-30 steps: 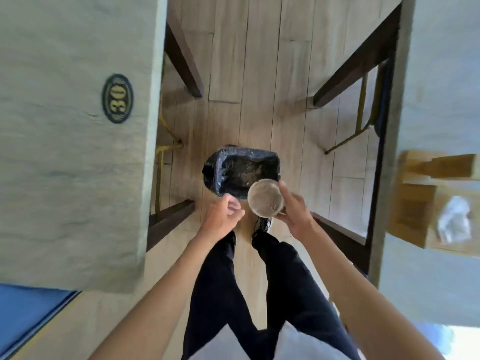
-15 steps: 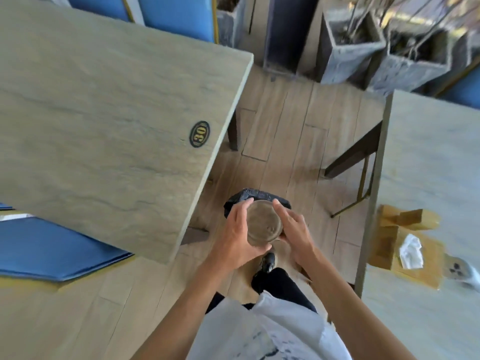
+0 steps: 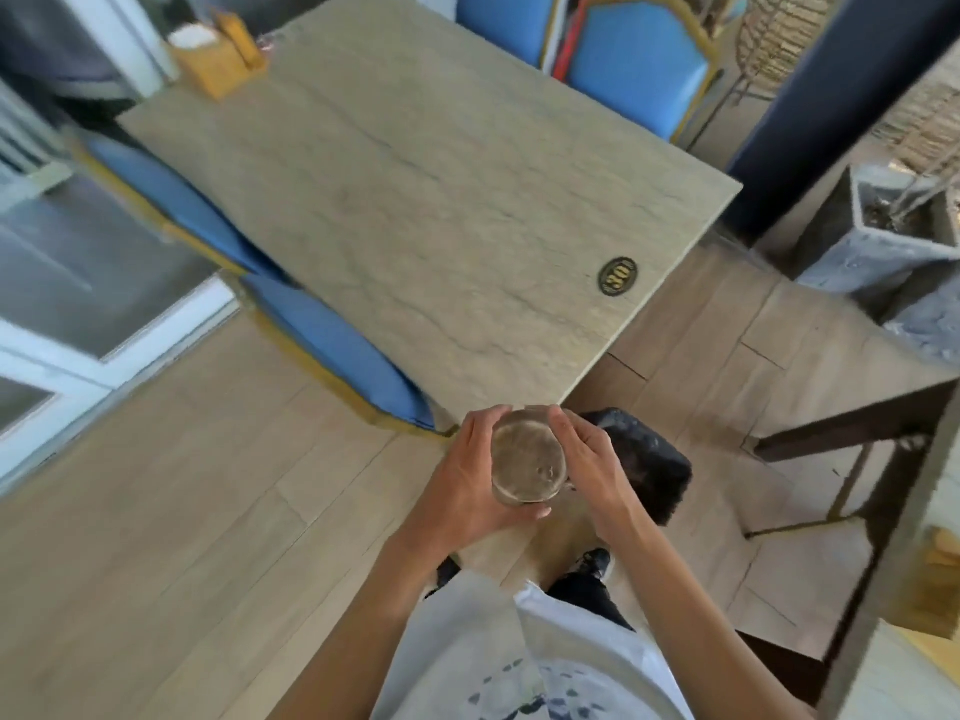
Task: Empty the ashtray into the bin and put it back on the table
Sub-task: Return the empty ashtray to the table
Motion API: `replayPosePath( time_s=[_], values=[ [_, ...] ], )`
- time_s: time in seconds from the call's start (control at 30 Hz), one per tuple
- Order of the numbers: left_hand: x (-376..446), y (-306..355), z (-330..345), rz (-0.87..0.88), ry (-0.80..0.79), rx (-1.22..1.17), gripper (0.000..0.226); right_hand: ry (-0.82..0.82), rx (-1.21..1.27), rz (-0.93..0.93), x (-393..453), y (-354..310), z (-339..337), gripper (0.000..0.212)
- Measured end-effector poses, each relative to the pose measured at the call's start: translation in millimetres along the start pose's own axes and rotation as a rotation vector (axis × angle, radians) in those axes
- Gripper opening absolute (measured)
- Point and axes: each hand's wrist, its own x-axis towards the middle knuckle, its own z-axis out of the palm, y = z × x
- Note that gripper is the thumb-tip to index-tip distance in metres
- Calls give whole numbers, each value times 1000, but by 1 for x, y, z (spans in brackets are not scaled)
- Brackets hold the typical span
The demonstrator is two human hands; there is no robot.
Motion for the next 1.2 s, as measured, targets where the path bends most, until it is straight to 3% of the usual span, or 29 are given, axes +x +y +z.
replayPosePath(
  time_s=[0.17, 0.43, 0.57, 0.77, 0.9, 1.1, 1.2],
  values=[
    [-45, -32, -73, -115, 137, -70, 111, -257, -187, -190, -8, -19, 76, 35],
    [-71, -55, -158, -232, 284, -117, 121, -647, -386, -218, 8, -59, 130, 92],
    [-65, -71, -194, -255, 323, -105, 115, -713, -311, -199, 28, -80, 152, 83],
    [-17, -104, -245, -280, 301, -95, 112, -632, -102, -204, 82, -97, 195, 59],
    [43, -131, -277, -292, 168, -168, 105, -542, 9, -203, 136, -103, 221, 55],
    [141, -162, -314, -424, 13, -589, 53, -283, 159, -182, 198, -124, 232, 44],
    [183, -177, -329, -388, -66, -600, 48, -159, 200, -151, 228, -133, 242, 28]
  ],
)
